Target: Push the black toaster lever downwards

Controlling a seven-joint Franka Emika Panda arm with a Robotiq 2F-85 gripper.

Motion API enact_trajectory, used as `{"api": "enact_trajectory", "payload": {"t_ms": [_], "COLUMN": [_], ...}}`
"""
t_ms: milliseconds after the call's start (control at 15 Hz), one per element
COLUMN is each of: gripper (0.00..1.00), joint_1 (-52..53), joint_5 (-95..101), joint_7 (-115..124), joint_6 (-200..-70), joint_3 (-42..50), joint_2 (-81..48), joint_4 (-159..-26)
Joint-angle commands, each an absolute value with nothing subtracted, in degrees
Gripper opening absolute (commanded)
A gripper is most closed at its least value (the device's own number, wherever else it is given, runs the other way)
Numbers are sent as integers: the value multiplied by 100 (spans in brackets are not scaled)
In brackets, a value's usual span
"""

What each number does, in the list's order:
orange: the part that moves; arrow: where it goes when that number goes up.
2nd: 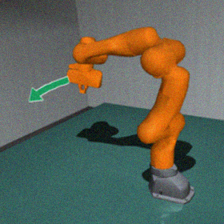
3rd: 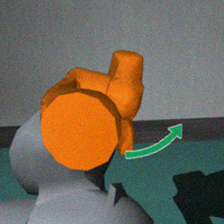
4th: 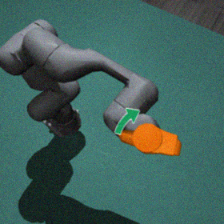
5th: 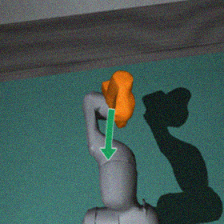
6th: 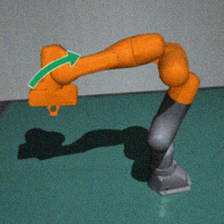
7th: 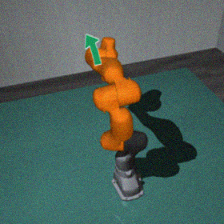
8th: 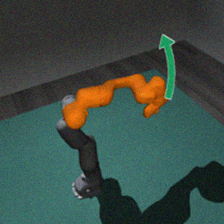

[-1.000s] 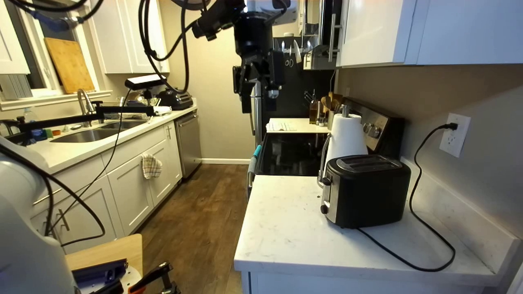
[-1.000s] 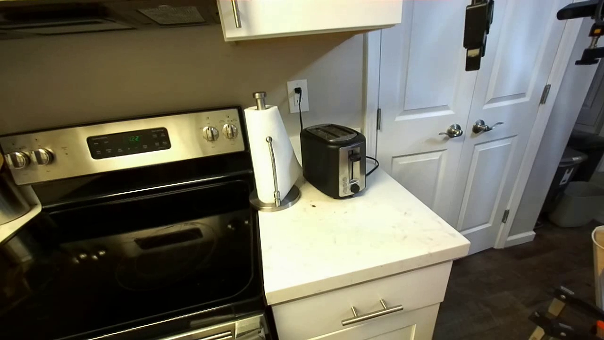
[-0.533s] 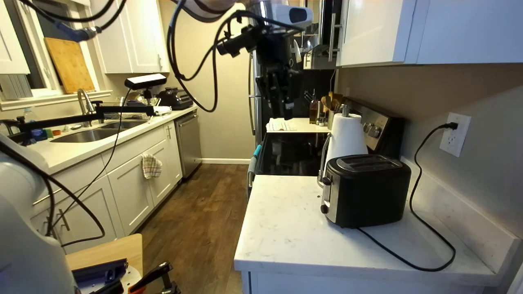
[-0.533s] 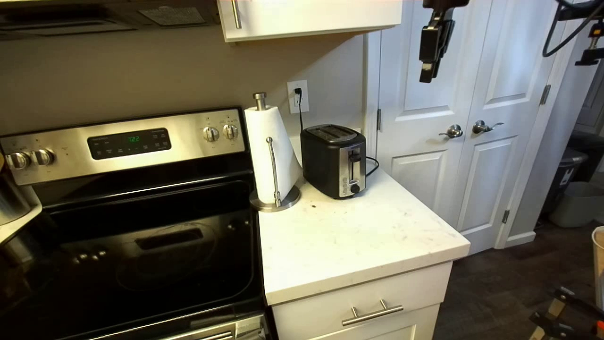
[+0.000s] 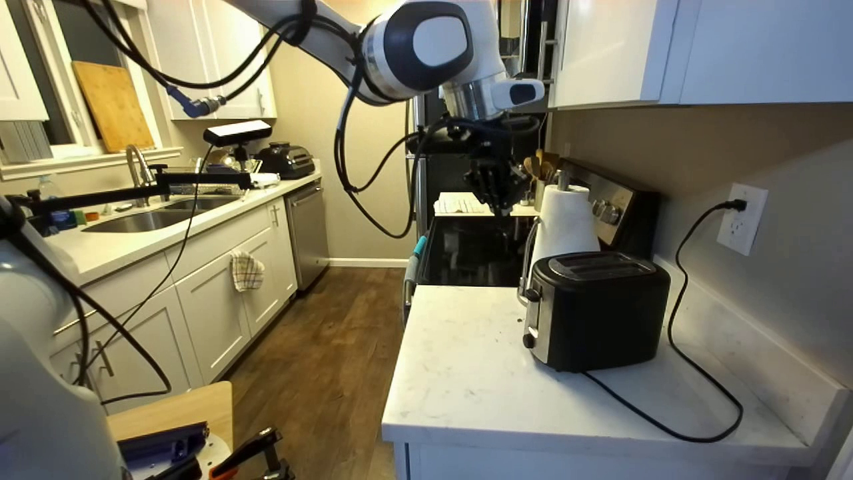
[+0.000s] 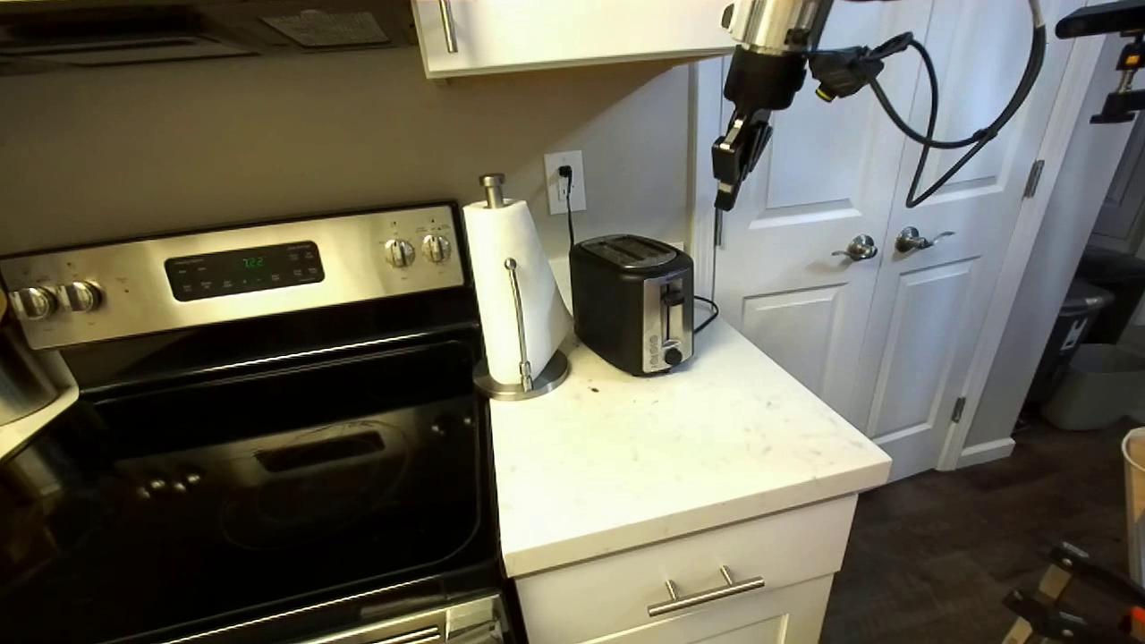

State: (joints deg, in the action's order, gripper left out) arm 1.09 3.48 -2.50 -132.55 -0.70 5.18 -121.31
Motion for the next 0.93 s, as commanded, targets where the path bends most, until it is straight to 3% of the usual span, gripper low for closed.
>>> {"api": "enact_trajectory", "payload": {"t_ms": [0, 867], "gripper": [0, 0], "joint_1": [137, 165], "joint_5": [224, 51], "joint_7": [-343, -388], "joint_6": [-13753, -14458], "joint_3": [-98, -159], "joint_2": [65, -251], "joint_4": [-12012, -12578]}}
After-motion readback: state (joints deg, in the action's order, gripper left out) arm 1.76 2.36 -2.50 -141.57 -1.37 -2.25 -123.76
